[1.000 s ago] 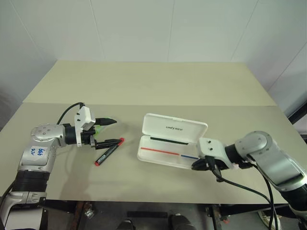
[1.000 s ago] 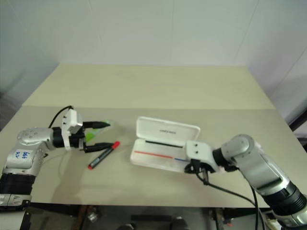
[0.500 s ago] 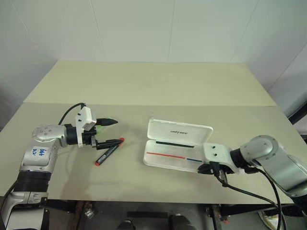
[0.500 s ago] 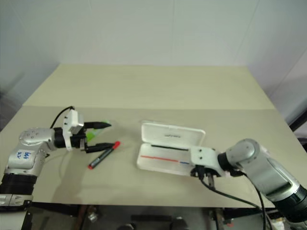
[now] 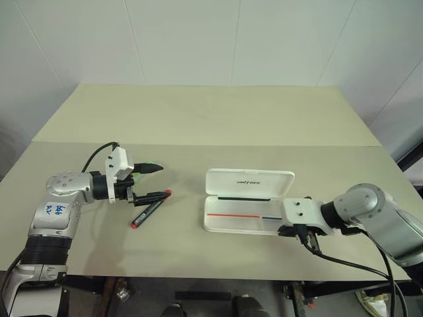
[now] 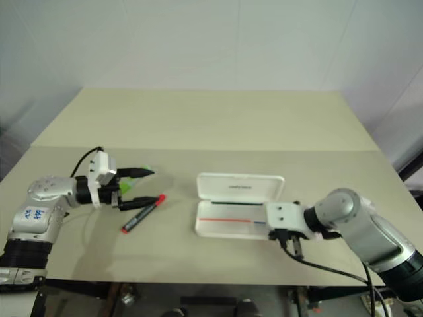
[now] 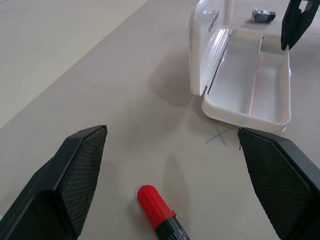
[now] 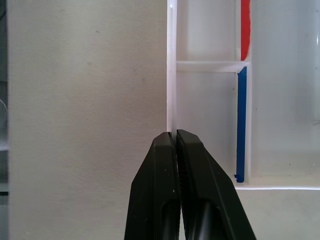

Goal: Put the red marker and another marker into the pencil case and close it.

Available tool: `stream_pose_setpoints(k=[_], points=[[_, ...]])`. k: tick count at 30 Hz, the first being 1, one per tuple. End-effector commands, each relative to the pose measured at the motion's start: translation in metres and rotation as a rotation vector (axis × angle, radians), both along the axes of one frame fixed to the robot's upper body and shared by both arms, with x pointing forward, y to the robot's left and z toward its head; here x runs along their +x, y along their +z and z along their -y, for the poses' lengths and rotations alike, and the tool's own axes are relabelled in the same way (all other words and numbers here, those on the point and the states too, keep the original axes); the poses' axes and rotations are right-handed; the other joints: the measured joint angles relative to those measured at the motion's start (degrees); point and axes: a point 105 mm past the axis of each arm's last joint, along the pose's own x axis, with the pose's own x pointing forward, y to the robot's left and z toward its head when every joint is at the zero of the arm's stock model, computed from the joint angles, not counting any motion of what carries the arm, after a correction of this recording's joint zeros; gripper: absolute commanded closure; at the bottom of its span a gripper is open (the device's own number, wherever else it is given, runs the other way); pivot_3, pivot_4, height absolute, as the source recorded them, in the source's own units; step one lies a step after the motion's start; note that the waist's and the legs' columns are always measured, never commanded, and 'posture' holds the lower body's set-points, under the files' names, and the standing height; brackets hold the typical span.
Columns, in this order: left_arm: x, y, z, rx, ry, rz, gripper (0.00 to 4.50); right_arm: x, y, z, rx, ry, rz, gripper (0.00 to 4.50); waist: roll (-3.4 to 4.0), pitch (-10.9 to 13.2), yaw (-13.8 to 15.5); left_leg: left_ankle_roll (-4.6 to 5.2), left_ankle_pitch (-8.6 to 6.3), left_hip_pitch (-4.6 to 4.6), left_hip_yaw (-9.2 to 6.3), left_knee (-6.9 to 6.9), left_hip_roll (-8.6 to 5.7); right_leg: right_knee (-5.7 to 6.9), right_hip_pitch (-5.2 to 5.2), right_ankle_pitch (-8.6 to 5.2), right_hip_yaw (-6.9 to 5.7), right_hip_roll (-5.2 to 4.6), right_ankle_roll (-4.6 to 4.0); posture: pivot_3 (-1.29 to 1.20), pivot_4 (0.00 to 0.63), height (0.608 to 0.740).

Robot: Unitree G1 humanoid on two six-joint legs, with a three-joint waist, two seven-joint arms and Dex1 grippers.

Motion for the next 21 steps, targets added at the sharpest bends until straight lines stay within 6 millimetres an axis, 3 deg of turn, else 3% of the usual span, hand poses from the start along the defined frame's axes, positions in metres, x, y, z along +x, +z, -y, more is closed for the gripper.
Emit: stream_pose_setpoints(k=[1, 5, 15, 21], points=[[-0.003, 0.011, 0.004, -0.008, -0.019, 0.043, 0.00, 0.005, 0.010, -0.006, 0.020, 0.021, 0.053, 4.48, 0.00, 0.0, 0.0, 0.00, 0.00, 0.00, 0.00, 0.00, 0.00, 0.00, 0.00, 0.00, 0.00, 0.00, 0.00, 0.00, 0.150, 0.740], [-0.003, 0.011, 0.004, -0.008, -0.017, 0.043, 0.00, 0.008, 0.013, -0.008, 0.036, 0.011, 0.065, 3.47, 0.00, 0.0, 0.0, 0.00, 0.00, -0.01, 0.00, 0.00, 0.00, -0.01, 0.00, 0.00, 0.00, -0.01, 0.00, 0.00, 0.150, 0.740], [-0.004, 0.013, 0.001, -0.004, -0.013, 0.043, 0.00, 0.005, 0.019, -0.012, 0.082, 0.008, 0.031, 0.05, 0.00, 0.0, 0.0, 0.00, 0.00, 0.00, 0.00, 0.00, 0.00, 0.01, 0.00, 0.00, 0.00, 0.00, 0.00, 0.00, 0.150, 0.740], [-0.006, 0.012, 0.000, -0.001, -0.010, 0.041, 0.00, -0.004, 0.025, -0.011, 0.139, 0.016, -0.010, 0.05, 0.00, 0.0, 0.0, 0.00, 0.00, 0.00, 0.00, 0.00, 0.00, 0.01, 0.00, 0.00, 0.00, 0.00, 0.00, 0.00, 0.150, 0.740]])
